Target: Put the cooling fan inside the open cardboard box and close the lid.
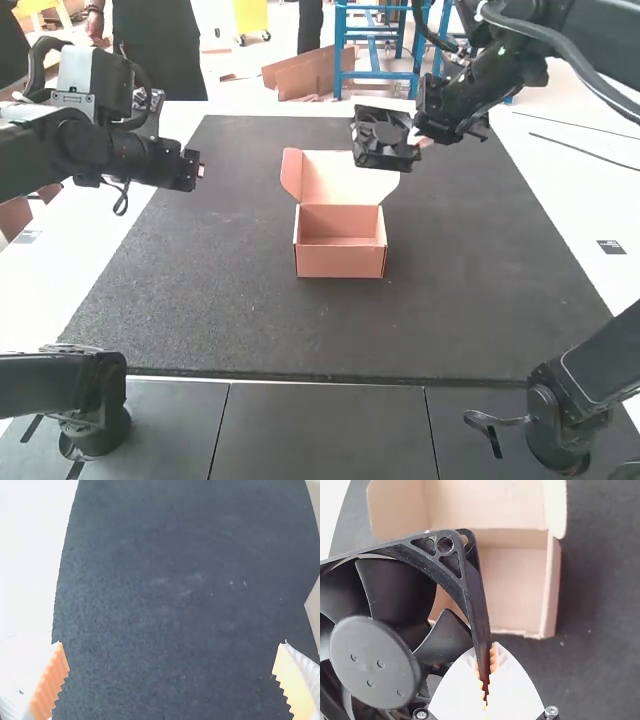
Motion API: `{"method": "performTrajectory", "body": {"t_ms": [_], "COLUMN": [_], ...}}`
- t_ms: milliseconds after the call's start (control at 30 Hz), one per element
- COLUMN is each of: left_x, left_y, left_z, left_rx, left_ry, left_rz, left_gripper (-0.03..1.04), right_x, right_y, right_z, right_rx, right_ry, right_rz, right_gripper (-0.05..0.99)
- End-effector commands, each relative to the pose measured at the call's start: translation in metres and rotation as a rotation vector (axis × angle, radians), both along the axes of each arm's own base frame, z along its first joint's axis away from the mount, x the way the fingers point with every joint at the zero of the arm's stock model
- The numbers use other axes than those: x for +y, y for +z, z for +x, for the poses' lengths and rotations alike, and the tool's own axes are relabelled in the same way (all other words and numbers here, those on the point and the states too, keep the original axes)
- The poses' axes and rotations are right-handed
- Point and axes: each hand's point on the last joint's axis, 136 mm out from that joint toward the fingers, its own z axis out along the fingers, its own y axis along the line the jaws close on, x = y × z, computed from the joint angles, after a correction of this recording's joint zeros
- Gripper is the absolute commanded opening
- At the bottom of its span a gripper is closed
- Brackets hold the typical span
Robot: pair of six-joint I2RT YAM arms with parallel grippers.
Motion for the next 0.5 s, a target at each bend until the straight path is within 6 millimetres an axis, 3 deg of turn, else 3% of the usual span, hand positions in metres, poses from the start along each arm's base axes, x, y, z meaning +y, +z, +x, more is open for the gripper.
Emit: {"method": "performTrajectory", "body": {"t_ms": [0, 467], "left_x": [0.005, 0.005], "left_y": [0.009, 0.016], "left_z": [-0.001, 0.001], "left_rx": [-0.035, -0.055], "left_ry": [0.001, 0.002], "left_rz": [0.021, 0.019], "left_gripper": [0.97, 0.97], "right_x": [0.013, 0.050], "right_y": [0.001, -0.050], "right_z": [0.010, 0.054], "right_rx": [-0.011, 0.098], "right_ry": [-0.009, -0.036], "right_rz": [-0.003, -0.013], "right_gripper": [-0.01, -0.01]}}
